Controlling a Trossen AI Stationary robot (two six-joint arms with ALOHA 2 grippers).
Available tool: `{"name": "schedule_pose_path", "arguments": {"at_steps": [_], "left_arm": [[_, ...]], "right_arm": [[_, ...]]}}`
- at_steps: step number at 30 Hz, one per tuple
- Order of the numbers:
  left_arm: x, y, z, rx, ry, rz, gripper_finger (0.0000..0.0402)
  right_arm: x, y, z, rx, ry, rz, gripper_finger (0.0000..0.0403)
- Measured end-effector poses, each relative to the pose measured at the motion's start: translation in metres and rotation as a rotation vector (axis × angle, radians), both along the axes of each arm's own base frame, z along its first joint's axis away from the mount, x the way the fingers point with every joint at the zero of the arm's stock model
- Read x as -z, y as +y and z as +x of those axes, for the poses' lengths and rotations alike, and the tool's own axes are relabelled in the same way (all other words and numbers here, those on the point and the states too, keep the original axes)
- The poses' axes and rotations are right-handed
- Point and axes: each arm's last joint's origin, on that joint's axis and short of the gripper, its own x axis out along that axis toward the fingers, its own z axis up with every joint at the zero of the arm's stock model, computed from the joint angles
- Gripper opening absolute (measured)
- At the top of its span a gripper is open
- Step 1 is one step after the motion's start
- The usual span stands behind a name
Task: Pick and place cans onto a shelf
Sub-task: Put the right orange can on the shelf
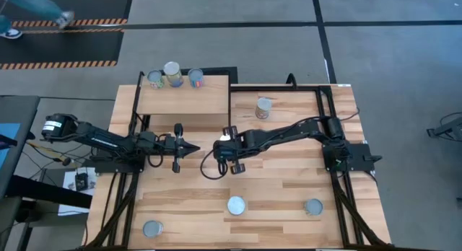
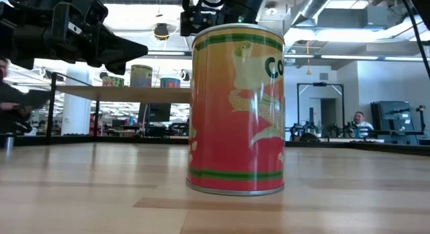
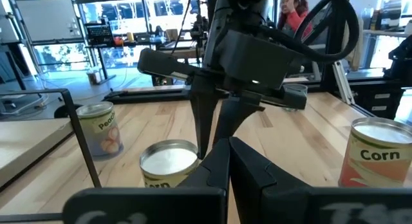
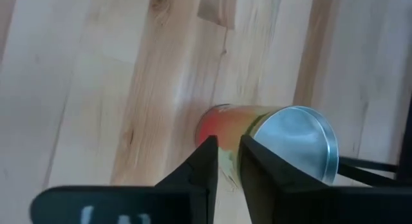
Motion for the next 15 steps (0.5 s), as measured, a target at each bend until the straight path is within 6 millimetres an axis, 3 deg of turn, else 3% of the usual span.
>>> {"name": "schedule_pose_path", "arguments": {"at_steps": [6, 15], "left_arm": [[0.0, 0.0, 0.0, 0.0, 0.001, 0.0, 0.0], [0.0004, 0.0, 0.0, 0.0, 0.004, 0.0, 0.0]], "right_arm": [[-0.0029, -0.0004, -0.0014, 0.023, -0.011, -0.054, 0.0076], [-0.0003, -0.0023, -0.0044, 0.03, 0.031, -0.077, 0.0135]]}}
